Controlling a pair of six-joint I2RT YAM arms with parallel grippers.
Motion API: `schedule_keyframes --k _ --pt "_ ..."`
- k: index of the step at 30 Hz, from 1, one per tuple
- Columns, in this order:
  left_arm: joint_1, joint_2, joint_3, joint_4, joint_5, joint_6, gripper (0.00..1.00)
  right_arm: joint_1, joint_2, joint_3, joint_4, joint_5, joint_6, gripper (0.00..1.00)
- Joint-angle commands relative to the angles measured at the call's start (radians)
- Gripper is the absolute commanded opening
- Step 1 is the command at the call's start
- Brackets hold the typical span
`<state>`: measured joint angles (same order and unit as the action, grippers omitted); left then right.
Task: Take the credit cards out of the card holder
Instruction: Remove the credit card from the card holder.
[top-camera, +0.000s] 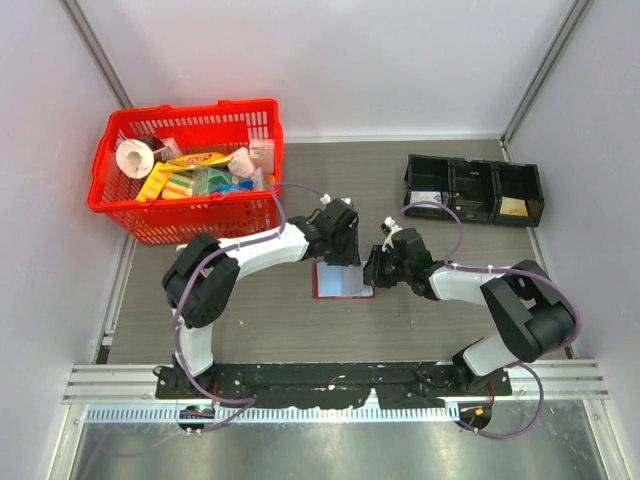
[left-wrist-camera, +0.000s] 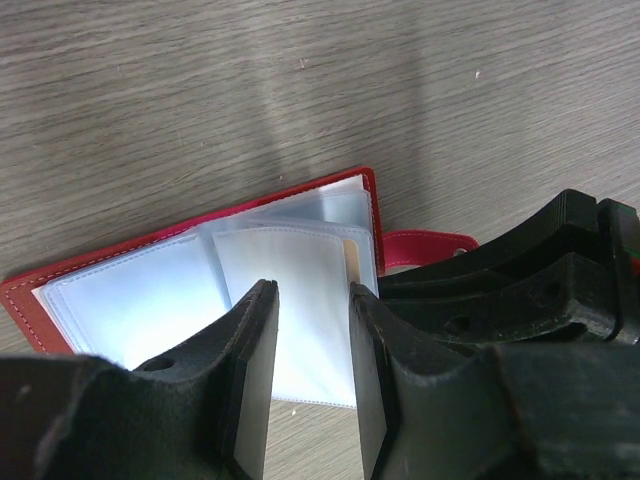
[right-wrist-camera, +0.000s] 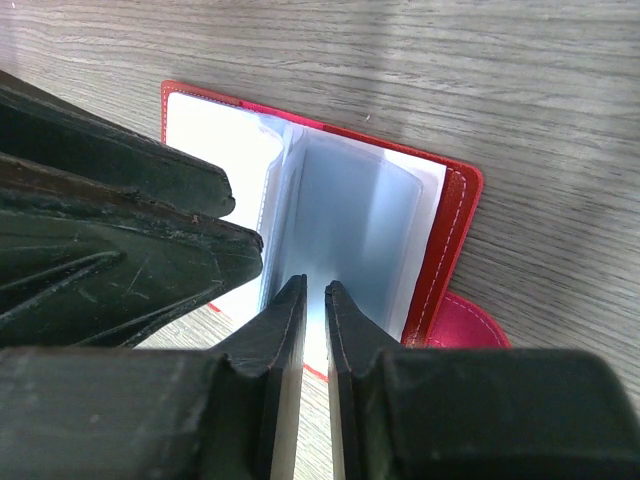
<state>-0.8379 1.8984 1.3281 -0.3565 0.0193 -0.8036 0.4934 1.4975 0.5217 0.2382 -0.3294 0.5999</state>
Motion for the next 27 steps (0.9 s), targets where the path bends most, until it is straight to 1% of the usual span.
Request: schedule_keyframes --k 1,7,16,24,27 --pt "-0.004 -0.015 0.005 -0.002 -0.012 0.01 0.37 -0.004 -0.01 0.02 0.006 -0.003 -0.017 0.19" --pt "-0.013 0.016 0.028 -0.067 -0.073 0.037 0.38 -0.006 -0.011 0.021 0.004 -0.003 -0.015 0.18" --pt "-0.053 0.071 0.089 -0.191 -0.222 0.093 0.38 -0.004 -0.023 0.024 -0.005 0.0 -0.014 0.18" --pt "-0.053 0.057 0.077 -0.219 -0.278 0.101 0.36 -0.006 -0.049 0.035 -0.042 0.021 -0.032 0.18" --pt "-0.053 0.048 0.066 -0.208 -0.28 0.101 0.35 -0.006 -0.095 0.06 -0.12 0.056 -0.07 0.18"
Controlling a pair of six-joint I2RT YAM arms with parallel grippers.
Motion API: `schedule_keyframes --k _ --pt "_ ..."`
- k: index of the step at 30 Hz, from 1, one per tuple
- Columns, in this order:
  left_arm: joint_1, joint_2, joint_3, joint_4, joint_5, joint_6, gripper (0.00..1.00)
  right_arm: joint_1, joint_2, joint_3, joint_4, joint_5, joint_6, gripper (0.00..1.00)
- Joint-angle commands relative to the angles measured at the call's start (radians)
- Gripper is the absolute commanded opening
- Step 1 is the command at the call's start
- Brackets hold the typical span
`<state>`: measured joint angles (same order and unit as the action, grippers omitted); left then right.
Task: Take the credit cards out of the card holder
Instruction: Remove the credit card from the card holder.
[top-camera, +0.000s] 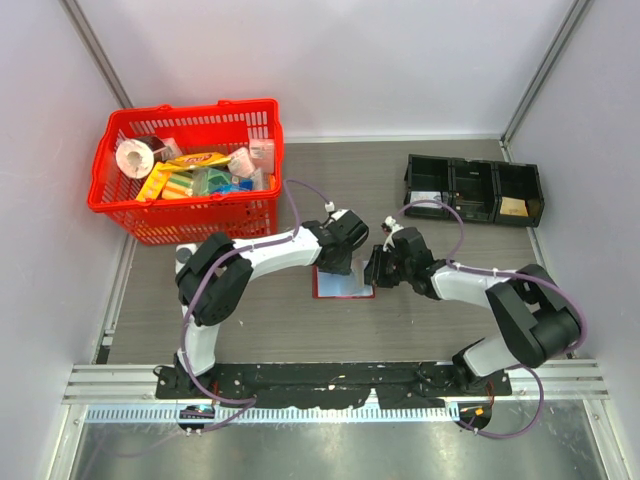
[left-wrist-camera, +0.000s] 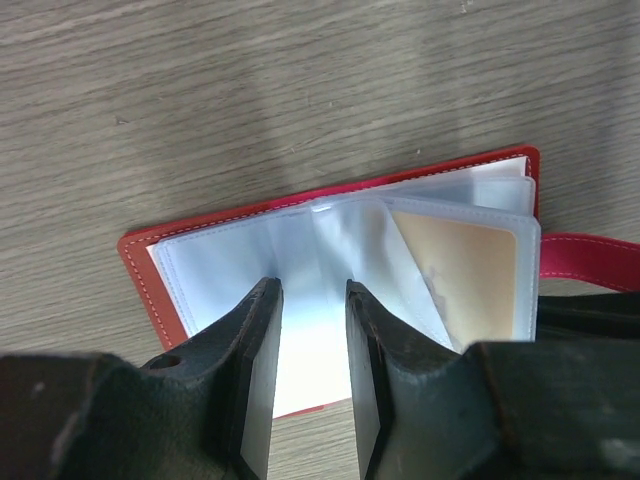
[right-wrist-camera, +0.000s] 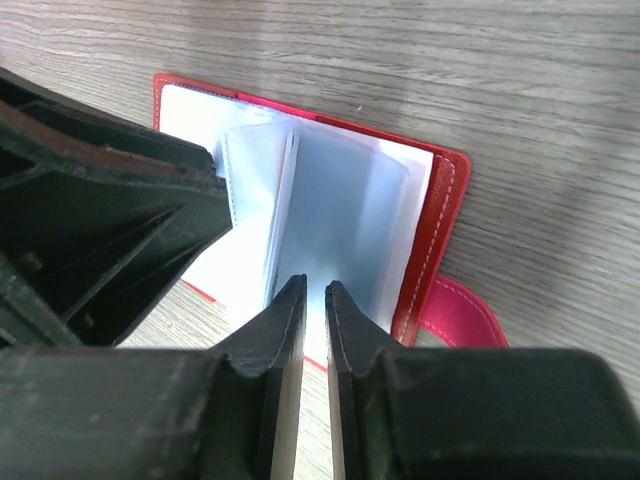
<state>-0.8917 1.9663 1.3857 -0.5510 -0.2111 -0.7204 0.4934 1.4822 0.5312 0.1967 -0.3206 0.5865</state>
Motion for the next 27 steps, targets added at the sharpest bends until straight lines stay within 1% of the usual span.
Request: schedule_keyframes --k 1,4,5,8,12,15,16,19,23,27 --pt "0.002 -0.018 0.006 -0.01 -0.048 0.018 0.35 -0.006 -0.112 0.056 -0.1 0.089 -0.063 0.19" --pt "0.0 -0.014 0.004 -0.007 -0.039 0.015 0.35 -0.007 -0.187 0.084 -0.19 0.173 -0.109 0.2" --pt "-0.001 -0.012 0.003 -0.004 -0.034 0.015 0.35 -0.009 -0.218 0.087 -0.191 0.19 -0.117 0.2" --pt "0.0 -0.011 -0.002 0.003 -0.028 0.013 0.34 -0.009 -0.252 0.11 -0.256 0.187 -0.142 0.22" --pt "-0.001 -0.009 -0.008 0.01 -0.022 0.012 0.34 -0.007 -0.27 0.116 -0.234 0.129 -0.129 0.24" --pt "-0.001 -0.007 -0.013 0.014 -0.022 0.01 0.34 -0.007 -0.275 0.109 -0.204 0.123 -0.11 0.24" --pt "0.0 -0.007 -0.014 0.016 -0.022 0.01 0.34 -0.007 -0.26 0.105 -0.174 0.115 -0.109 0.25" --pt "0.0 -0.009 -0.019 0.019 -0.02 0.01 0.34 -0.007 -0.2 0.107 -0.168 0.098 -0.109 0.25" --pt "0.0 -0.009 -0.027 0.026 -0.02 0.009 0.34 -0.01 -0.126 0.084 -0.077 0.057 -0.088 0.29" --pt "0.0 -0.009 -0.03 0.026 -0.017 0.007 0.34 -0.009 -0.057 0.101 -0.045 0.029 -0.088 0.3"
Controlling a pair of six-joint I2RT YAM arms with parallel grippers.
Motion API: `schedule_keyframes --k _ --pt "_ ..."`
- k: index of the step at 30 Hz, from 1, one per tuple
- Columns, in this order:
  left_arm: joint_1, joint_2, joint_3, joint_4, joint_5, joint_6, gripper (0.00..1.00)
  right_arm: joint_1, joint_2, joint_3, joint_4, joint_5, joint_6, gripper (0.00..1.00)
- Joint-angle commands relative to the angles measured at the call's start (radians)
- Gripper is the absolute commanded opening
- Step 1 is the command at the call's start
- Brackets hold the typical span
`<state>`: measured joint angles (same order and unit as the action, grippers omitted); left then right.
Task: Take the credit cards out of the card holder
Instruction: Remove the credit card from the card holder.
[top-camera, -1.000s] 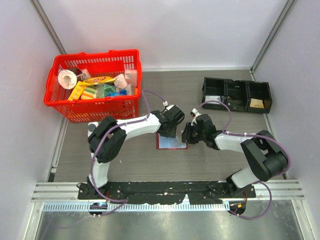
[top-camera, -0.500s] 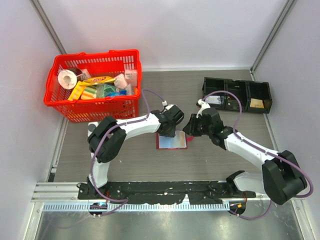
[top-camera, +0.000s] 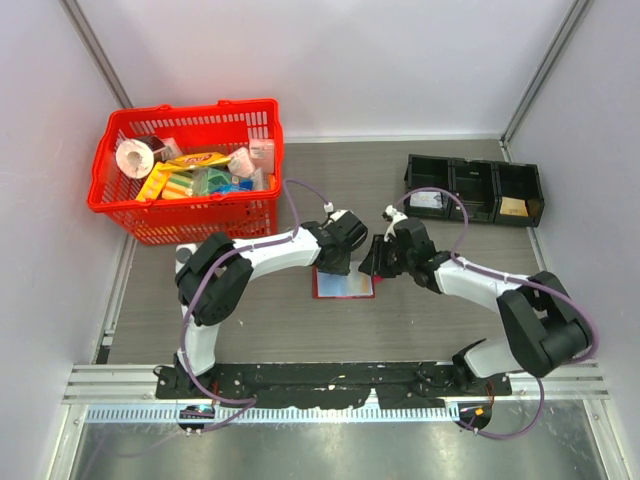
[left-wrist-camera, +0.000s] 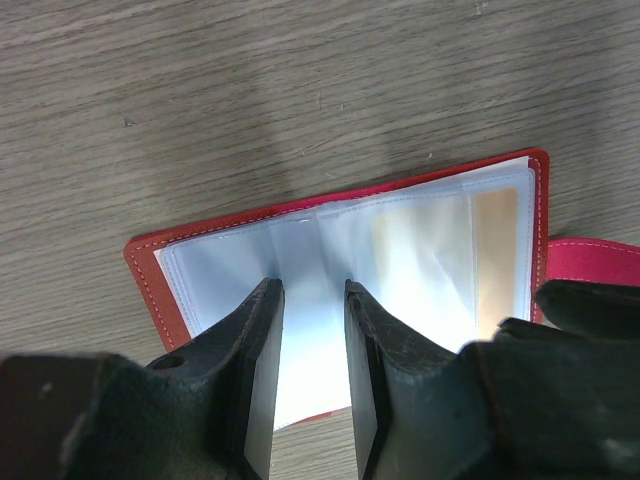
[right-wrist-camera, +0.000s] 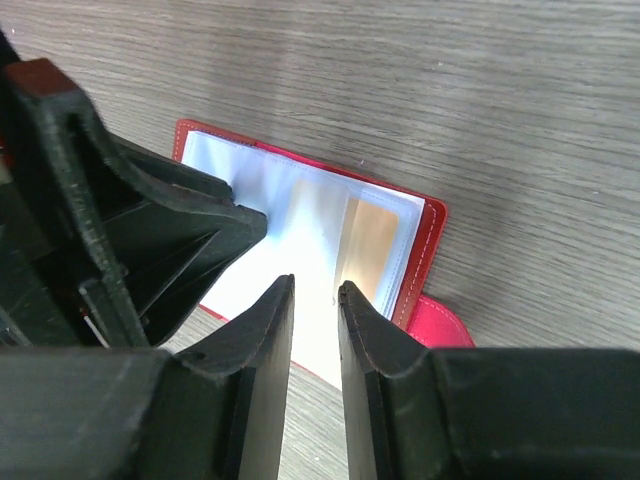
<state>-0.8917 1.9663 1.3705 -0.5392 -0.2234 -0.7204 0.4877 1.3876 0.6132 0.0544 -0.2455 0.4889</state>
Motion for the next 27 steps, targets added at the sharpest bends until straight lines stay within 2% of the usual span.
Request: schedule_keyframes --k 1,8,12,16,19,27 --pt "0.0 -0.009 -0.016 0.016 -0.005 0.007 0.34 -0.001 0.053 0.022 0.104 -0.047 0.01 0.3" --pt "0.0 -0.006 -0.014 0.021 -0.001 0.003 0.34 -0.005 0.139 0.026 0.145 -0.044 0.013 0.29" --pt "0.0 -0.006 -0.013 0.022 0.004 0.003 0.34 -0.005 0.159 0.019 0.163 -0.051 0.013 0.25" --pt "0.0 -0.015 -0.017 0.028 0.01 -0.002 0.34 -0.005 0.16 0.019 0.182 -0.087 0.014 0.15" --pt "0.0 -0.055 -0.04 0.051 0.004 -0.019 0.34 -0.005 0.153 0.029 0.183 -0.11 0.019 0.02" --pt "0.02 -0.325 -0.191 0.139 -0.126 -0.071 0.55 0.005 0.117 0.075 0.19 -0.19 0.071 0.01"
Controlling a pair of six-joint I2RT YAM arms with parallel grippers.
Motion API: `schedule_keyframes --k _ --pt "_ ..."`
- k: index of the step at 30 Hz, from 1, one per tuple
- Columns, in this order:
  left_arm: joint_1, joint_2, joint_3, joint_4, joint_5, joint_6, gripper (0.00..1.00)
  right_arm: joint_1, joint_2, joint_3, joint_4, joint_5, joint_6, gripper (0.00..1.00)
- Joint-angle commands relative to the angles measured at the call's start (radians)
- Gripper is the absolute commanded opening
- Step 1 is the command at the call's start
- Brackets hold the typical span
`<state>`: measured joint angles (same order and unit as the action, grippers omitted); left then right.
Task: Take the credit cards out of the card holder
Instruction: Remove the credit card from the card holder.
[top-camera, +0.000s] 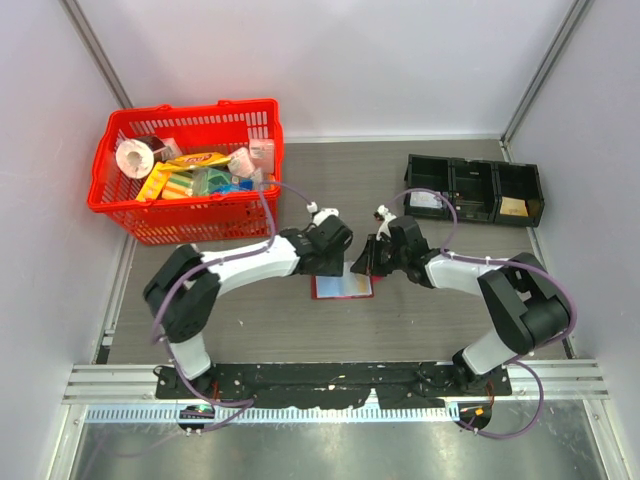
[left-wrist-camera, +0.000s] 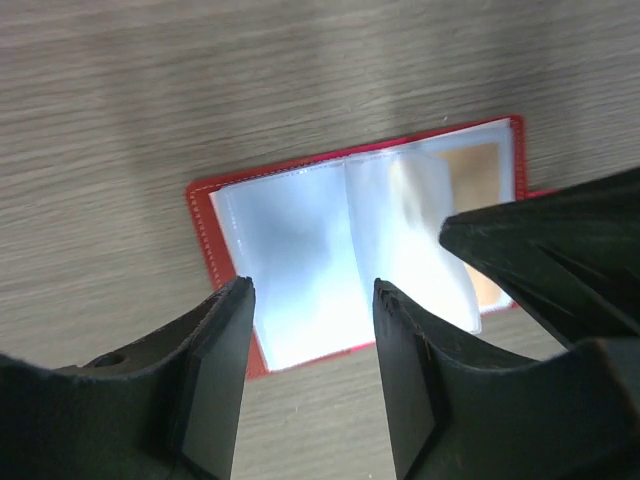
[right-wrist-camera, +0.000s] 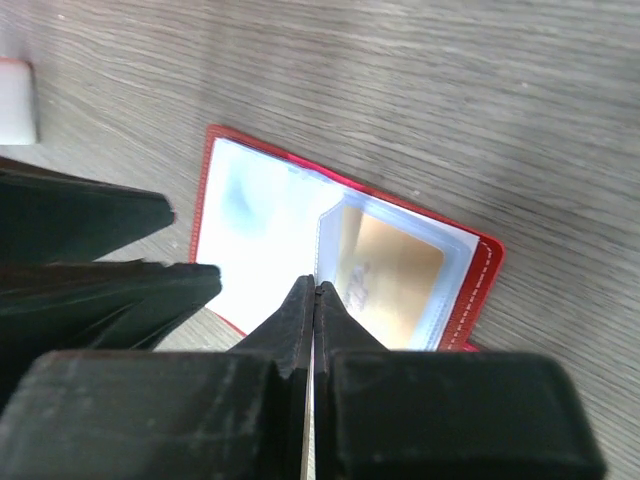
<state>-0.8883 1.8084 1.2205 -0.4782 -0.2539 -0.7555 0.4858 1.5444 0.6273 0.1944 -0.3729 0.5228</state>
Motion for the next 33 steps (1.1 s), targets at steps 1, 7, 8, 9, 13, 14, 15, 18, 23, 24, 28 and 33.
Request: schedule_keyframes --k 1,7,8,9,13,14,15,18,23,24,28,33 --pt "0.018 -0.199 -0.055 0.084 -0.108 -0.039 0.57 0.01 -0.037 0.074 0.057 -0.066 0.048 0.01" --pt "0.031 -0.336 -0.116 0.075 -0.136 -0.038 0.67 0.057 0.017 0.136 0.085 -0.084 0.095 0.01" --pt "0.032 -0.357 -0.127 0.078 -0.137 -0.038 0.68 0.074 0.028 0.146 0.086 -0.081 0.1 0.01" --pt "0.032 -0.374 -0.139 0.079 -0.139 -0.038 0.69 0.094 0.048 0.164 0.086 -0.077 0.1 0.01" --pt "0.035 -0.44 -0.179 0.087 -0.134 -0.033 0.73 0.16 0.143 0.219 0.083 -0.054 0.111 0.01" --pt "0.035 -0.452 -0.187 0.09 -0.133 -0.031 0.73 0.168 0.158 0.239 0.082 -0.047 0.109 0.02" --pt "0.037 -0.464 -0.193 0.092 -0.13 -0.031 0.73 0.189 0.193 0.248 0.077 -0.041 0.111 0.03" --pt "0.037 -0.498 -0.205 0.11 -0.119 -0.024 0.74 0.209 0.252 0.305 0.024 -0.032 0.091 0.06" --pt "0.038 -0.503 -0.213 0.13 -0.097 -0.007 0.76 0.205 0.137 0.319 -0.088 0.084 0.005 0.24" --pt "0.038 -0.494 -0.21 0.131 -0.085 -0.005 0.76 0.192 0.097 0.319 -0.143 0.139 -0.006 0.26" --pt "0.04 -0.448 -0.197 0.148 -0.024 0.002 0.76 0.126 0.02 0.301 -0.302 0.255 -0.059 0.4" --pt "0.042 -0.321 -0.122 0.133 0.073 0.01 0.76 0.065 -0.015 0.272 -0.397 0.295 -0.109 0.45"
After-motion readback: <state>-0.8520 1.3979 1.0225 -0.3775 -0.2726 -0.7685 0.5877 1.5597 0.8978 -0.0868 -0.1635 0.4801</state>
